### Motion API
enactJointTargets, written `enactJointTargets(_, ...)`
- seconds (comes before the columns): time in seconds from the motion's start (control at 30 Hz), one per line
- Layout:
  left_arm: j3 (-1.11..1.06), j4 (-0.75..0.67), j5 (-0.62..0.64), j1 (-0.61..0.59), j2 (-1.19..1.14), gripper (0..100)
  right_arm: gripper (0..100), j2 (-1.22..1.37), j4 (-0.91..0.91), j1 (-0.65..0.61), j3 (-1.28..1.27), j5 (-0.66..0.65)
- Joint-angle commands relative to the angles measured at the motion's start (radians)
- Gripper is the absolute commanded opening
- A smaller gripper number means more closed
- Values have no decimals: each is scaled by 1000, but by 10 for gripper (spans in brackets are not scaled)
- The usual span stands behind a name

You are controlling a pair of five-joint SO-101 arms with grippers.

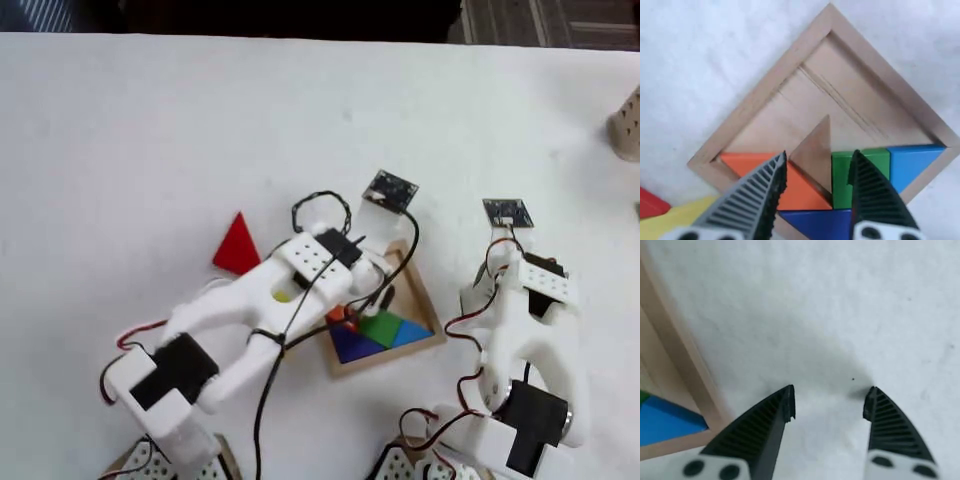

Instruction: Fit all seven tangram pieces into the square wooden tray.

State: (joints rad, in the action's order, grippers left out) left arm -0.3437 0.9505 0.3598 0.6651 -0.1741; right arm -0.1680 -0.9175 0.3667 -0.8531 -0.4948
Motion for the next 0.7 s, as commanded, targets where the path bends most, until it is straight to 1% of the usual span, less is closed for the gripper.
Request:
enactJointTargets(0.0, 18, 14, -12, -19, 68, 186, 223, -16, 8, -7, 6, -9)
enactJointTargets(0.17, 58, 18, -14, -25, 67, 186, 223, -16, 8, -7, 6, -9)
enactJointTargets(0.47, 52, 20, -15, -28, 67, 185, 223, -16, 8, -4, 8, -9)
enactJointTargets(0.57, 49, 43, -68, -48, 59, 185, 223, -16, 8, -2, 9, -8)
enactJointTargets(0.67, 15, 48, -86, -64, 59, 185, 223, -16, 10, -1, 9, -3)
